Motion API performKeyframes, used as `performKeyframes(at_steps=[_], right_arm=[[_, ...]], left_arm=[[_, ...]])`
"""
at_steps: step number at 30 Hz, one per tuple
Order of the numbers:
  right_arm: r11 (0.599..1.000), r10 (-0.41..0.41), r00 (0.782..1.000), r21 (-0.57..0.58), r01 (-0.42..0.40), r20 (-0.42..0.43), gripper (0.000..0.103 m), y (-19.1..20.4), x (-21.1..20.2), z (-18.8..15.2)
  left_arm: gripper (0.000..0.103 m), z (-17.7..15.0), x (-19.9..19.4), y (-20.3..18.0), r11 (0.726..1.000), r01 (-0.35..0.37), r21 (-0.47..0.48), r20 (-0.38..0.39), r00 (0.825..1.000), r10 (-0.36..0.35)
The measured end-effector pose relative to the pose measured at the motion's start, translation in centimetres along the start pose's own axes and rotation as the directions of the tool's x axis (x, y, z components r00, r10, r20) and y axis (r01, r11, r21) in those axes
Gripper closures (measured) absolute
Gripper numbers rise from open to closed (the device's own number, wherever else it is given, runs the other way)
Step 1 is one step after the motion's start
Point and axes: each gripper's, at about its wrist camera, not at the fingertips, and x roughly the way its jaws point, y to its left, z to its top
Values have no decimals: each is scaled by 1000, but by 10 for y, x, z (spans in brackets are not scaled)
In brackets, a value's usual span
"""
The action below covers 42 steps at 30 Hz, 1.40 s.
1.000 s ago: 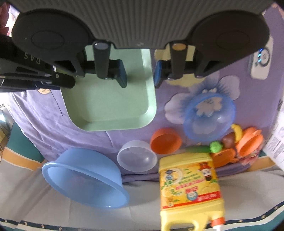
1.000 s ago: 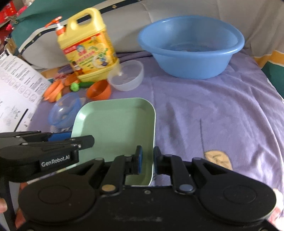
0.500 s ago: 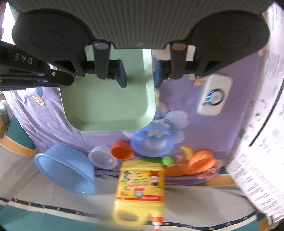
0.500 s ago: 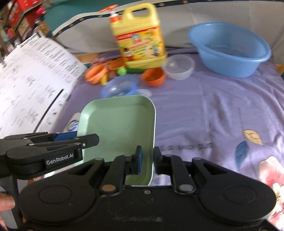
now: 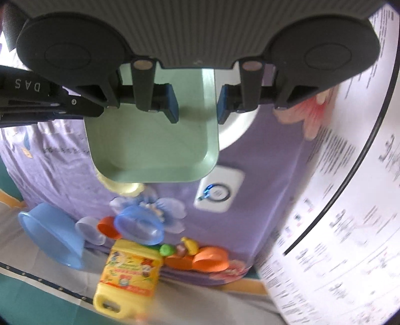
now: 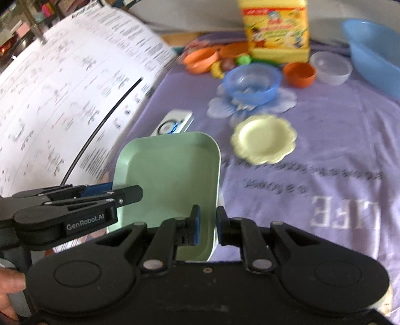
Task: Organize plates and bowls
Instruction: 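Carry the green tray with the right gripper and lower it onto the white plate, then open the right gripper to release the green tray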
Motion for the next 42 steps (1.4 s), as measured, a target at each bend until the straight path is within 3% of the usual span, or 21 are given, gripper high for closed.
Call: performKeyframes(at_steps=[9,22,29,31,34,36,38,40,42], right_arm=[[1000,11,997,-4,-12,-80,88,9,27,-2],[1000,-2,992,4,3,-128,86,7,43,-5],[1000,1,993,-10,-2,-118,77,6,45,-4],[1000,4,994,-19,-6,-112,71,7,43,-4],[999,35,997,-30,-38,-73,29,10,33,-2],[998,20,999,-61,-22,-35,14,14,24,-1],[996,13,1000,-84,-13,-2,8,17,14,0],[996,11,1000,-84,-10,17,3,17,7,2],[996,6,999,-85,-3,37,0,16,0,3]], left_arm=[[71,-11,9,18,1000,-22,-7,-25,999,22],[70,-15,28,22,1000,-8,6,-67,998,8],[69,-17,38,20,1000,-14,23,-86,996,16],[65,-17,37,20,1000,-15,22,-81,997,16],[38,-15,29,22,1000,-16,10,-45,999,16],[26,-13,20,24,999,-34,7,-9,999,34],[8,-10,12,26,998,-65,3,26,998,65],[1,-7,5,30,997,-69,-15,49,996,70],[0,-3,1,36,997,-58,-42,61,996,60]])
